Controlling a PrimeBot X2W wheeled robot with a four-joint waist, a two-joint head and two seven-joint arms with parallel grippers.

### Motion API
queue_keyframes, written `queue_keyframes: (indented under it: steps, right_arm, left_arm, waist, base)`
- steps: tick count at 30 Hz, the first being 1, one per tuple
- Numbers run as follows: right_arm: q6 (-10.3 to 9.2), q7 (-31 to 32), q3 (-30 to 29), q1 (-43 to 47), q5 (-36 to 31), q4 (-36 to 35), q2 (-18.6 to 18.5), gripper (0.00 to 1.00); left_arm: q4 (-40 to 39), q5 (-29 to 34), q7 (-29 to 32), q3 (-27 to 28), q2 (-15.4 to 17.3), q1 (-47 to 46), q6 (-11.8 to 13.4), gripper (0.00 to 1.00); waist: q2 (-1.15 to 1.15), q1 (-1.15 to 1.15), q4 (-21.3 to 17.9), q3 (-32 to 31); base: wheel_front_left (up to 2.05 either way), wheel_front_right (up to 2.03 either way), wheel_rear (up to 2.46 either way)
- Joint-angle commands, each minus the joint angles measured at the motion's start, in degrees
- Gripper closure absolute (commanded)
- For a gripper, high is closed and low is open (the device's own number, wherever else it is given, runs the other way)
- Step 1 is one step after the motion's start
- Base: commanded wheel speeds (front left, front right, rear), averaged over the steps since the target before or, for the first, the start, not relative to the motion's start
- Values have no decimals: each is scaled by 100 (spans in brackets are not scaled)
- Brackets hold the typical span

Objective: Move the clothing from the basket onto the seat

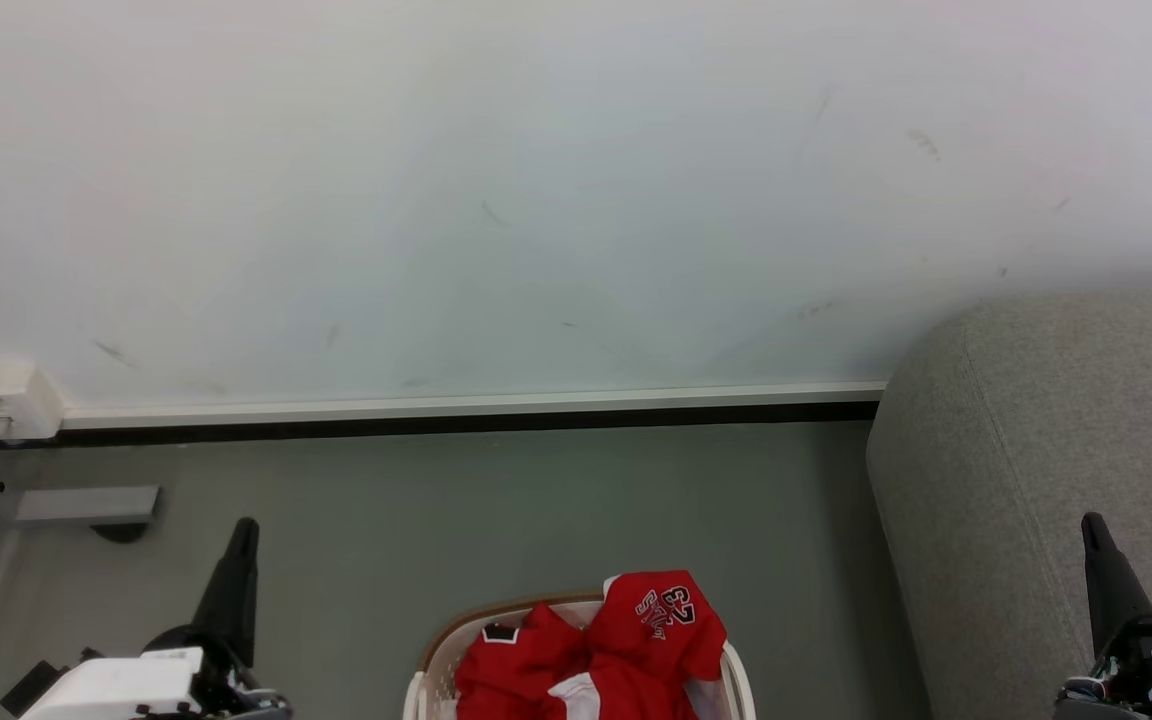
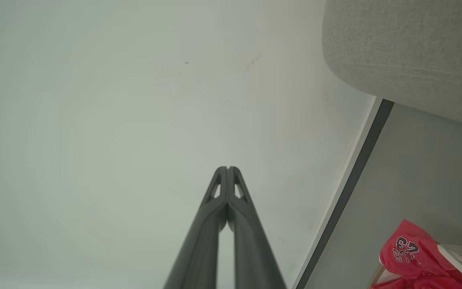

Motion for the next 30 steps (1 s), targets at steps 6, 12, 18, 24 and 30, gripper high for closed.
queue_keyframes:
  steps: [6,12,18,24,30]
  right_arm:
    - [-13,-31,0,-7,75,-19,-36,100]
    - [-13,-33,1,-7,77,-20,-37,100]
    - [-13,-35,3,-8,79,-20,-38,100]
    - [-13,-36,4,-8,80,-21,-39,100]
    - [-13,-38,5,-8,82,-21,-38,100]
  left_arm:
    - [-14,-81,19,12,12,-28,-2,100]
    - [-14,-81,19,12,12,-28,-2,100]
    - [-14,-81,19,12,12,-28,-2,100]
    - [-14,-81,19,12,12,-28,-2,100]
    - [-14,-81,19,11,12,-28,-2,100]
  waist:
    - [0,0,0,0]
    - [0,0,0,0]
    - [0,0,0,0]
    - [0,0,0,0]
    - [0,0,0,0]
  base:
    - [0,0,0]
    - [0,0,0]
    - [0,0,0]
    - [0,0,0]
    - [0,0,0]
